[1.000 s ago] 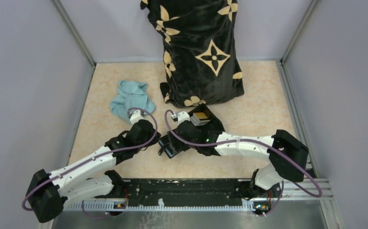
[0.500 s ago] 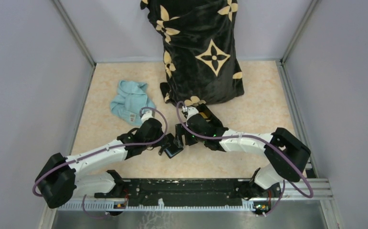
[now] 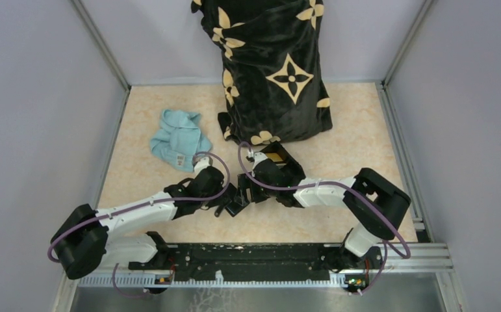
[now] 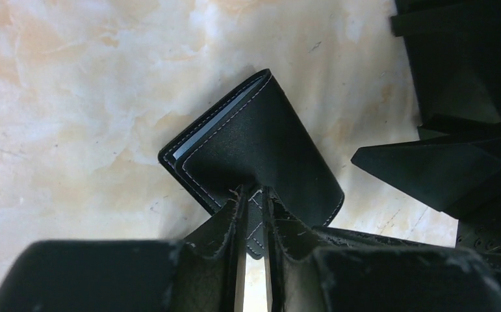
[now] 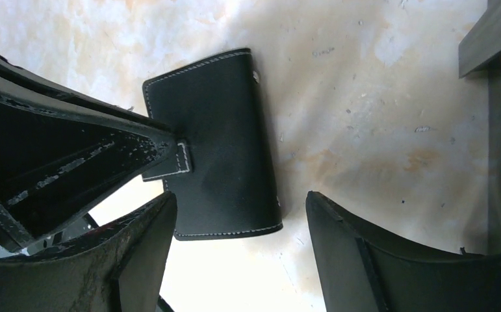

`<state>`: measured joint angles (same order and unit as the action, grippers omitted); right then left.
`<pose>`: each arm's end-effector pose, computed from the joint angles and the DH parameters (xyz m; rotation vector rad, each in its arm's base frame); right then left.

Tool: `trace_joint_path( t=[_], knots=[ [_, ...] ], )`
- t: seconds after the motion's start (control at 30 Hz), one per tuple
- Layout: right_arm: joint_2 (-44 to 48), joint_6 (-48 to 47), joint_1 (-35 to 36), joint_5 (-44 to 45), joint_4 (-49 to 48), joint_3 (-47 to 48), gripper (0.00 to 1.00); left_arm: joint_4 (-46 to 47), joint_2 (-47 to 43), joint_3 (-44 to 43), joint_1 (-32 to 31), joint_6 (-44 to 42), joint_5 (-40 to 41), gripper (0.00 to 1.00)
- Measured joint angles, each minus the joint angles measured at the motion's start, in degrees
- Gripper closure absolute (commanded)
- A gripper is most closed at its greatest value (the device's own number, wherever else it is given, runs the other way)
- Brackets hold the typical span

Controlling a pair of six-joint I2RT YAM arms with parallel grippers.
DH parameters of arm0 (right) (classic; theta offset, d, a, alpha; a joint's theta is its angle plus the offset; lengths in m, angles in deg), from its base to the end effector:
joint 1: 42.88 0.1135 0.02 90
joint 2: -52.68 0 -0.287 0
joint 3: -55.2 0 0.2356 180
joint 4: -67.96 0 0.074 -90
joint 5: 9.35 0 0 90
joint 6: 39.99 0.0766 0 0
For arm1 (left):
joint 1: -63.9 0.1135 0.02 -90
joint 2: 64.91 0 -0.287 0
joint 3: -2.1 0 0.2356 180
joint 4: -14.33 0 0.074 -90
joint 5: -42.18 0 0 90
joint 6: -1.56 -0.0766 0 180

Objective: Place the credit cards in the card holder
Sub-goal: Turn over the card holder at the center of the board.

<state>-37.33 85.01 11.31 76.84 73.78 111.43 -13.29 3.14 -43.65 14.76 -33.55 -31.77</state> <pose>0.1900 0.2720 0.1736 -0.4412 2.3822 0.8577 0.1637 -0.1569 0.1773 -0.2492 2.4450 -0.4927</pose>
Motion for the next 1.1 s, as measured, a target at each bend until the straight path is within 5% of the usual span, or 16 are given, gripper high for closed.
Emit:
trace_joint_path(
  t=[0.7,1.1],
  knots=[
    [-4.7,2.4,-0.1,-3.8,-11.4,-2.5,0.27,-1.5,1.3,1.7,-3.7,7.0,3.1,0.82],
    [-7.5,4.4,-0.8,-7.4,-19.4,-4.3,0.43,-0.8,1.4,2.9,-5.1,10.5,5.3,0.84]
  ],
)
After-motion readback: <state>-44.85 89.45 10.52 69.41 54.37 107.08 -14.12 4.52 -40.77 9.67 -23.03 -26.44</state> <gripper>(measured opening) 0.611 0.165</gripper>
